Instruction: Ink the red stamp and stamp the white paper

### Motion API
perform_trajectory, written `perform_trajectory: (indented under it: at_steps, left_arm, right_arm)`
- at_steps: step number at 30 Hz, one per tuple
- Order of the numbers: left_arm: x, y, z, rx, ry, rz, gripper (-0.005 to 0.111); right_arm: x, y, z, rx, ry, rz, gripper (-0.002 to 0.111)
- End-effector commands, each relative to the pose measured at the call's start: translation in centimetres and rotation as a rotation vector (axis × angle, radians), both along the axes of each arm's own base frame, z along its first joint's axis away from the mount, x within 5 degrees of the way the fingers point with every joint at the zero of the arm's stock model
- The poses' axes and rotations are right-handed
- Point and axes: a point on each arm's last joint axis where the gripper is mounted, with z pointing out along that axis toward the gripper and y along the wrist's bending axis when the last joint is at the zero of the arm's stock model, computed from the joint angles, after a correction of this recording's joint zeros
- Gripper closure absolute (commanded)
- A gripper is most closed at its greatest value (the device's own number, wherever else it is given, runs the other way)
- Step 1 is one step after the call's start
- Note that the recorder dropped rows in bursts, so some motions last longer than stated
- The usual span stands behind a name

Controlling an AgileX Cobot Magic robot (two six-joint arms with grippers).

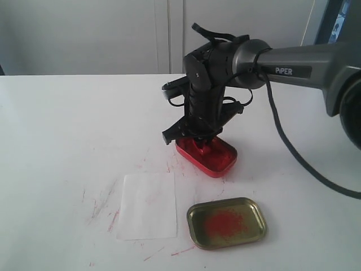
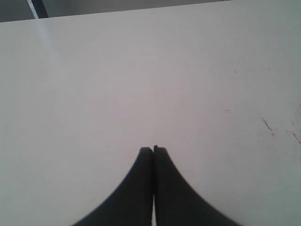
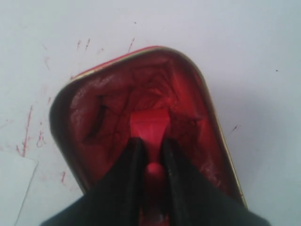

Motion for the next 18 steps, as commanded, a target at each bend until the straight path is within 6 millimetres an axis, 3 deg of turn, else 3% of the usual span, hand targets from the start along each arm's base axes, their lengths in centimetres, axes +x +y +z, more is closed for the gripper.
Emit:
perform_trajectory:
  at_steps: [1,18]
  left_arm:
    - [-0.01,-0.05,-0.09,-0.007,-0.002,-0.006,0.107]
    - [-0.01,-0.05,-0.09,-0.007,-0.002,-0.006,0.107]
  right_arm:
    - [0.22,-0.13,-0.11,-0.012,-0.002,0.000,0.108]
    - [-0.32,-0.06,0.32,-0.001,0.024,-0.078,0.108]
